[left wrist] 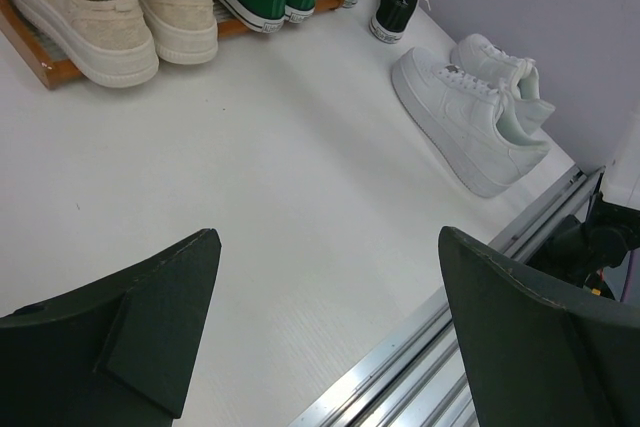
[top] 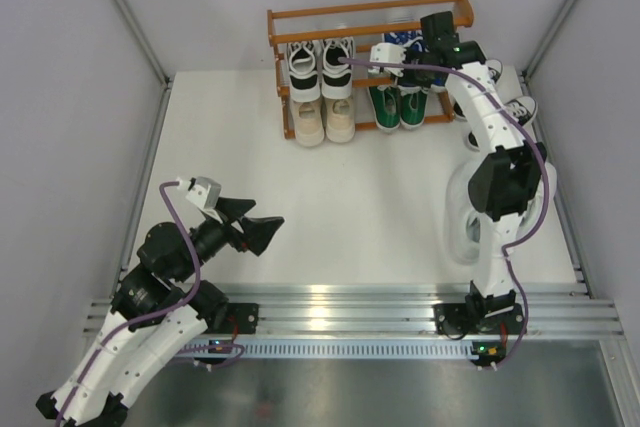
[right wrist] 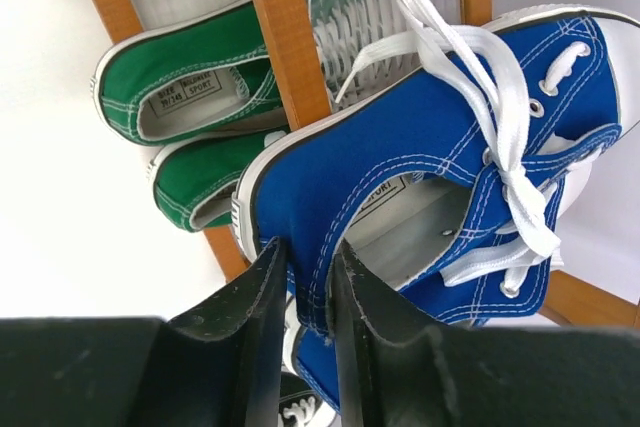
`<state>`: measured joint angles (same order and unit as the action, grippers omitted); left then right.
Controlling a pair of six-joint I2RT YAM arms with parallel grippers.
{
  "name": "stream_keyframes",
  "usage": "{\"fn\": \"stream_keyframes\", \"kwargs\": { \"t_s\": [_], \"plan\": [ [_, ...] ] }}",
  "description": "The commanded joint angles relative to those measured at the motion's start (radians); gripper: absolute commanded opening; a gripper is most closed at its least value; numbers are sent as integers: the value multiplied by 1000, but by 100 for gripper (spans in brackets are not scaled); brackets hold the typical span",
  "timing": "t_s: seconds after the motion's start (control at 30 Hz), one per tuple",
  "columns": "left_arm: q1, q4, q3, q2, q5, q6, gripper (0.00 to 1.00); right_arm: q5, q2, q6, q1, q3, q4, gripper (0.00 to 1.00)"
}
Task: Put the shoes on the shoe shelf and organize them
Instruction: Place the shoe at the shoe shelf.
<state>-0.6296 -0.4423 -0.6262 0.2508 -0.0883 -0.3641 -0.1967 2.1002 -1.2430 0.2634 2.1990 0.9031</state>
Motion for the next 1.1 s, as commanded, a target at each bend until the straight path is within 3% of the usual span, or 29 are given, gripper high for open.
{"fn": "stream_keyframes", "kwargs": {
  "t_s": [0.0,0.1,0.4,1.07],
  "plan": [
    [4,22,6,-10,5,1,95,-13,-43,69,-7,11,-130,17],
    [2,22,8,-12,9,1,96,-18,-43,100,-7,19,-141,15],
    [4,24,10,-12,9,1,96,-66,-65,117,-9,15,-121,20],
    [4,25,13,-19,2,2,96,-106,-140,-82,-30,-79,-10,21]
  ]
}}
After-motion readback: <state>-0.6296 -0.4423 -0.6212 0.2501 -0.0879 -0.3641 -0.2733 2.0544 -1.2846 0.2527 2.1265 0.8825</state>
